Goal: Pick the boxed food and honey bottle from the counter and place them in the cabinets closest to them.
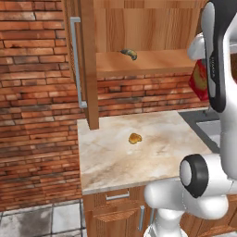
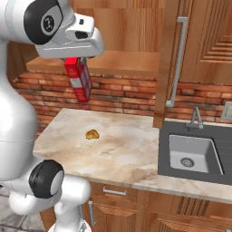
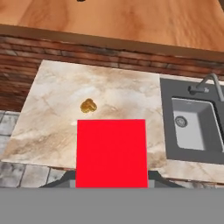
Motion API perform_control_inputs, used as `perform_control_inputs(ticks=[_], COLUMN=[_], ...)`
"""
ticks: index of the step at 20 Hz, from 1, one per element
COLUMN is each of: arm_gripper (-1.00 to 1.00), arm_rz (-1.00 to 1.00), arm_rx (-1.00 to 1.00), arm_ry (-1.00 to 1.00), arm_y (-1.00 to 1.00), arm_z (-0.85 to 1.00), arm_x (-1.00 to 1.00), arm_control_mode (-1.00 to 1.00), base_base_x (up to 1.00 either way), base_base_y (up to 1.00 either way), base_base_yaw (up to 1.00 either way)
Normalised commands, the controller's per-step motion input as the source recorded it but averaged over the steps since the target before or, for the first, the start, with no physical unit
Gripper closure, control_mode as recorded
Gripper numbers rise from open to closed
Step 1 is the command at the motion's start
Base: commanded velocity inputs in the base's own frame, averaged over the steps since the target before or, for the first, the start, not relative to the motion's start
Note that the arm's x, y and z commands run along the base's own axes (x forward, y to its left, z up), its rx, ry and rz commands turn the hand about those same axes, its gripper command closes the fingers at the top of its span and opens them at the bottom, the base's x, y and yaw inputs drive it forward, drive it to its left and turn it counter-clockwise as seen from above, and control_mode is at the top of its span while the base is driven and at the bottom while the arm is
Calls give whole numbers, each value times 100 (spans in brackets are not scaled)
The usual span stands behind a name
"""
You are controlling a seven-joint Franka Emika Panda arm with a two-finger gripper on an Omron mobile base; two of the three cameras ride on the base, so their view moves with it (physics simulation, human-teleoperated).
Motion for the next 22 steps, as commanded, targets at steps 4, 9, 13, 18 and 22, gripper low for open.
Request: perform_control_inputs(ticks=[4,9,13,18,22], arm_gripper=[100,100,100,100,100], arm_rz=[0,0,0,0,0], arm_rx=[0,0,0,0,1], arm_ry=[-2,0,0,0,-1], arm_y=[0,0,0,0,0], arm_z=[3,12,6,5,3], arm_x=[7,34,35,36,37], arm_control_mode=[-100,-100,-100,-100,-100], base_base_x=[0,0,0,0,0], base_base_y=[0,0,0,0,0], base_base_yaw=[0,0,0,0,0])
